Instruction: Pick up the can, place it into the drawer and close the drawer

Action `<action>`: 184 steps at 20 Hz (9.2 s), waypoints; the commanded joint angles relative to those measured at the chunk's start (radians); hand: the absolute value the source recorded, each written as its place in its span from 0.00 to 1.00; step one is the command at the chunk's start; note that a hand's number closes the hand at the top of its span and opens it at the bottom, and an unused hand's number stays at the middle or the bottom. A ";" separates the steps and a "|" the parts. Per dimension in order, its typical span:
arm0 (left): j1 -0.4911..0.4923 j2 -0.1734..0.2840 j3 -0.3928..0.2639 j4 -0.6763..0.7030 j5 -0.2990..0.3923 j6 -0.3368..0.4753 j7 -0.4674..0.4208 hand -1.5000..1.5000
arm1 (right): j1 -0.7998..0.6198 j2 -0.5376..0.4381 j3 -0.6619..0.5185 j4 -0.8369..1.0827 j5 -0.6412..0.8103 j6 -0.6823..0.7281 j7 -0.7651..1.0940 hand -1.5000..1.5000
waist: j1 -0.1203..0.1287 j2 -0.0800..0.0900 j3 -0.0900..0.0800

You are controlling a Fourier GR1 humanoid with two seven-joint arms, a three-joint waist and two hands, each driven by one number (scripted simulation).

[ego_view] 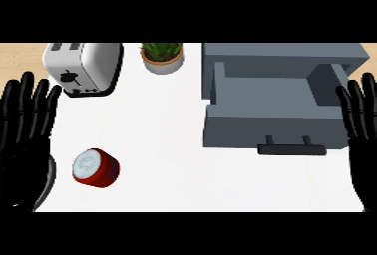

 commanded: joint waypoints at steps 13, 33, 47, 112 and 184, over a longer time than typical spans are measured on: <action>0.475 -0.080 -0.017 -0.269 -0.195 0.460 0.315 0.00 | 0.070 0.020 -0.088 0.054 -0.045 -0.069 0.217 0.00 | 0.002 0.035 0.012; 0.437 -0.081 -0.108 -0.081 -0.202 0.555 0.253 0.00 | 0.154 0.023 -0.148 0.051 -0.075 0.016 0.106 0.00 | -0.010 0.036 0.011; 0.440 -0.081 -0.225 0.311 -0.062 0.762 -0.110 0.00 | 0.192 0.023 -0.187 -0.033 -0.108 0.048 0.153 0.00 | -0.010 0.036 0.011; -0.480 0.005 0.044 1.468 0.263 0.022 -0.576 1.00 | 0.099 0.003 -0.337 -0.111 -0.137 0.109 0.295 0.00 | -0.032 0.042 0.010; -1.565 -0.081 -0.304 1.784 0.516 0.627 0.032 0.00 | -0.126 -0.132 -0.236 -0.102 0.037 0.128 0.335 0.00 | -0.104 0.068 0.014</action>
